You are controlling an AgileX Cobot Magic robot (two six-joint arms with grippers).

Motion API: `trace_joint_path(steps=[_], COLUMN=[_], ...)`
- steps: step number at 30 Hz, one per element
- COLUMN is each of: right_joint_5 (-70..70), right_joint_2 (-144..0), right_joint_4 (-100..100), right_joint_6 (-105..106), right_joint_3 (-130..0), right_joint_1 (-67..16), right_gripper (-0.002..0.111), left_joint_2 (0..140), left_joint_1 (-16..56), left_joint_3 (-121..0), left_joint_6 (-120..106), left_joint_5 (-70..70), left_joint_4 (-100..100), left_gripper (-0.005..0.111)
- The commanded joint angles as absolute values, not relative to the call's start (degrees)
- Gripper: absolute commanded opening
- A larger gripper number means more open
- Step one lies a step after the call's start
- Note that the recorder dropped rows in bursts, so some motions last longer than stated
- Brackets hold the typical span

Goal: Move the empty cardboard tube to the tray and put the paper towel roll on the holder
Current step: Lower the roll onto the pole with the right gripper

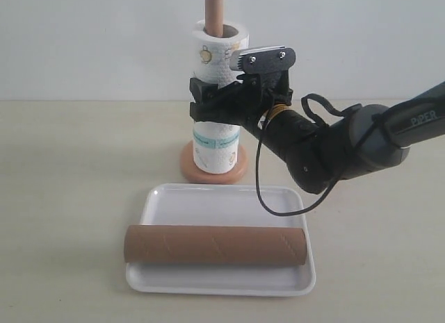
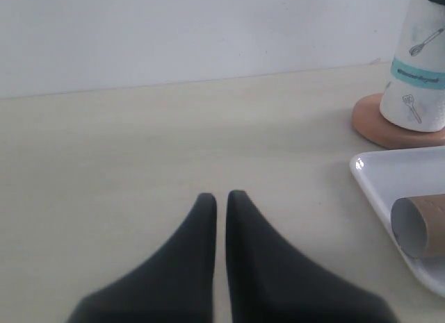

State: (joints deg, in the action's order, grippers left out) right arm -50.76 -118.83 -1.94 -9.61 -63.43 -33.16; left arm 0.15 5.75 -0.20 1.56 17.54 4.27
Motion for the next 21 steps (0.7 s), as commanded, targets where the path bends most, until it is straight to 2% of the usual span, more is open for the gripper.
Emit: trace_joint_path(steps=[1, 3, 8, 9, 21], right_joint_5=[-50.7, -50.7, -50.8, -50.8, -51.2], right_joint_2=[-118.5, -118.5, -118.5, -118.5, -116.5], right_joint_4=[-1.6, -1.6, -1.6, -1.6, -8.8], right_joint_6=[-9.9, -9.9, -10.2, -10.2, -10.5], right_joint_3=[-63.5, -63.5, -63.5, -63.5, -62.4], right_joint_1=[-33.1, -33.1, -33.1, -33.1, -33.1], right_gripper=[0.013, 0.033, 0.101, 0.105, 0.104], left_joint_2=[0.0, 0.0, 0.0, 0.0, 0.0], left_joint_1=[5.6, 5.6, 5.6, 5.6, 5.6], left_joint_3=[0.0, 0.0, 0.0, 0.0, 0.0], left_joint_6=[1.5, 1.5, 1.5, 1.5, 1.5], left_joint_5=[17.4, 17.6, 17.6, 17.6, 17.6], left_joint_4=[4.3, 4.3, 4.3, 4.3, 4.3], left_gripper=[0.005, 0.005, 0.005, 0.005, 0.005])
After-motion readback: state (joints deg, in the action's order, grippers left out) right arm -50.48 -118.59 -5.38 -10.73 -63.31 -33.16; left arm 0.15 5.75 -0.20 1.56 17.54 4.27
